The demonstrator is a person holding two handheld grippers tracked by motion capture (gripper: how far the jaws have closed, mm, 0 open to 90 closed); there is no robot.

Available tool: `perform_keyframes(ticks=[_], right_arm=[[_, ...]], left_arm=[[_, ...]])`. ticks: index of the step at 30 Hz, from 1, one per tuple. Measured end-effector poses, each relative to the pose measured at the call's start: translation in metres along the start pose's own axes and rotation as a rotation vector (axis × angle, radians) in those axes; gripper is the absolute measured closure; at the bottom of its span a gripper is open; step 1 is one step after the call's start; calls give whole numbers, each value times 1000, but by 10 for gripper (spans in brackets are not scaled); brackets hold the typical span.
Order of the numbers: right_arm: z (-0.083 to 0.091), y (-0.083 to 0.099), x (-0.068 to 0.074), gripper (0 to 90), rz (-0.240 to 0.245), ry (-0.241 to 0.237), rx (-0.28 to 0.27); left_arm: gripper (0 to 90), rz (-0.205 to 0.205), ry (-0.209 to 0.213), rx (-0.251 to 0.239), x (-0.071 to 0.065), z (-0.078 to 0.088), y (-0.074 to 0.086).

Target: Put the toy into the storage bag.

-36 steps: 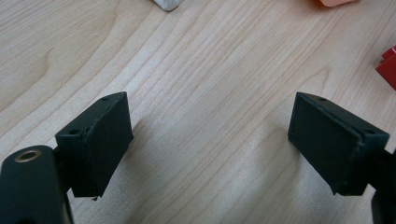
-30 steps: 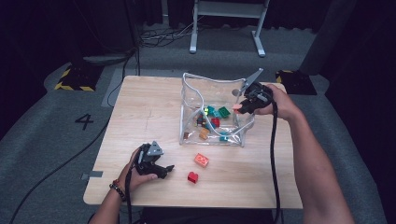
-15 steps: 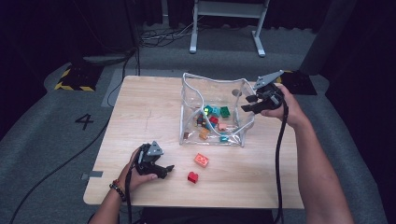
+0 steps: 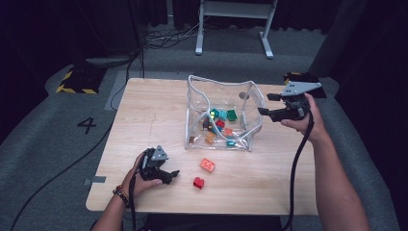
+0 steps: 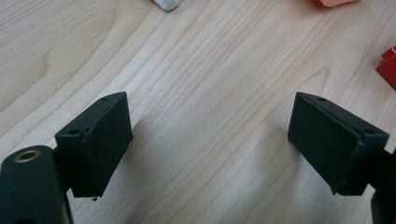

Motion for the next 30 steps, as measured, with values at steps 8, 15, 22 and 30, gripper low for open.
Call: perform_keyframes(ticks=[8, 15, 22, 30], right_arm=[[26, 22, 10, 280, -20, 25, -40], [33, 41, 28, 280, -25, 10, -64], [32, 68, 60, 293, -63, -45, -109], [11, 97, 101, 314, -55, -122, -72]], left_arm=[[138, -5, -3, 0, 0, 0, 0], [138, -5, -3, 0, 0, 0, 0], [139, -5, -4, 0, 0, 0, 0], [138, -6, -4, -1, 0, 0, 0]])
Point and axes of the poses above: each handheld gripper's, and its own axes: z roughly backward along the jaws, y roughly out of its underside, x roughly to its left, the point moved 3 cm from there along -z, roughly forward along the jaws, and after that the axes turned 5 degrees about z, right-handed, at the moved point
